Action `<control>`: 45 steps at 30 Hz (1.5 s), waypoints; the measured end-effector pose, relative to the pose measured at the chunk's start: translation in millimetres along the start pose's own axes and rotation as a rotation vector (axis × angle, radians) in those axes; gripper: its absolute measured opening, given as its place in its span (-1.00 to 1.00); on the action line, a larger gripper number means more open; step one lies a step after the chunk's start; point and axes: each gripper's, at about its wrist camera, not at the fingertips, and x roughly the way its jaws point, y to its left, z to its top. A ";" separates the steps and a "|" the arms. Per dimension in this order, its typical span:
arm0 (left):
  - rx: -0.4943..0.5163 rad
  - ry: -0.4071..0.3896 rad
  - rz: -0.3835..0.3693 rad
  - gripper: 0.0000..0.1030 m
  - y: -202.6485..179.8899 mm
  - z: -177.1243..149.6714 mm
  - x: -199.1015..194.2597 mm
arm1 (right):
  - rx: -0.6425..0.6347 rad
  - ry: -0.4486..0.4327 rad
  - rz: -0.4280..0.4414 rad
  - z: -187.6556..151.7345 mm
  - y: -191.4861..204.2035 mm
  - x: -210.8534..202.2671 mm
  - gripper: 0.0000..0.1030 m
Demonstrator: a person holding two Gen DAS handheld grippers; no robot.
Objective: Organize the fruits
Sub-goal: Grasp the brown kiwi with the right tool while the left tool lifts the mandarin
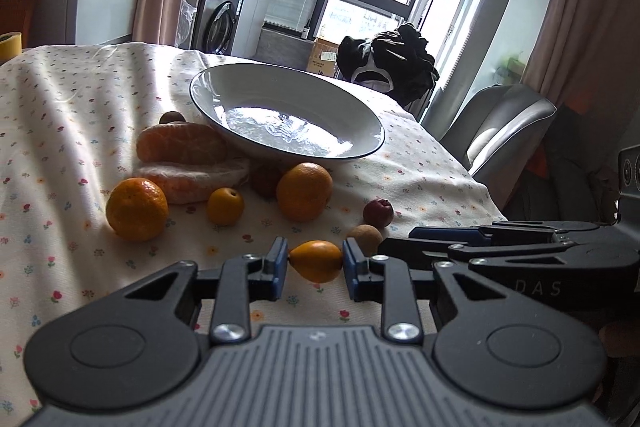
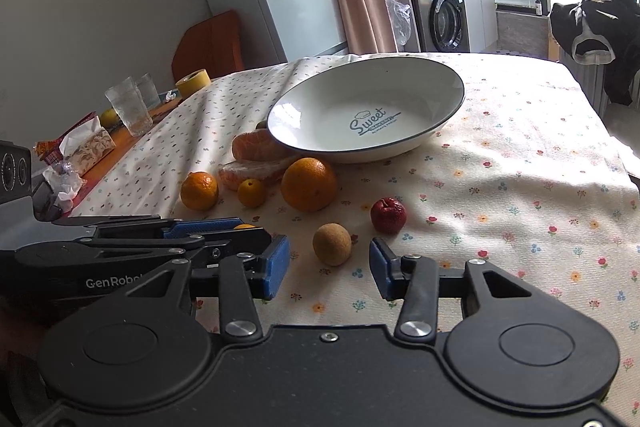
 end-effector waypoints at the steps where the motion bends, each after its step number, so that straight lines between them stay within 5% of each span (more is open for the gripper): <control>1: -0.003 -0.001 0.003 -0.47 1.4 -0.1 -0.8 | -0.001 0.002 -0.002 0.2 0.8 1.2 -0.17; 9: -0.013 -0.033 0.033 -0.47 8.1 2.4 -14.7 | -0.011 0.011 0.002 -0.3 5.1 8.0 -0.24; 17: -0.018 -0.062 0.061 -0.47 8.5 9.2 -21.4 | -0.011 0.006 0.032 5.7 3.2 13.2 -0.85; 29: -0.049 -0.053 0.089 -0.47 23.5 10.1 -16.0 | 0.002 0.030 0.025 9.5 5.6 29.9 -0.49; 45: -0.045 -0.105 0.101 -0.47 27.2 41.7 -11.1 | -0.045 -0.061 0.031 42.8 7.2 19.8 -0.57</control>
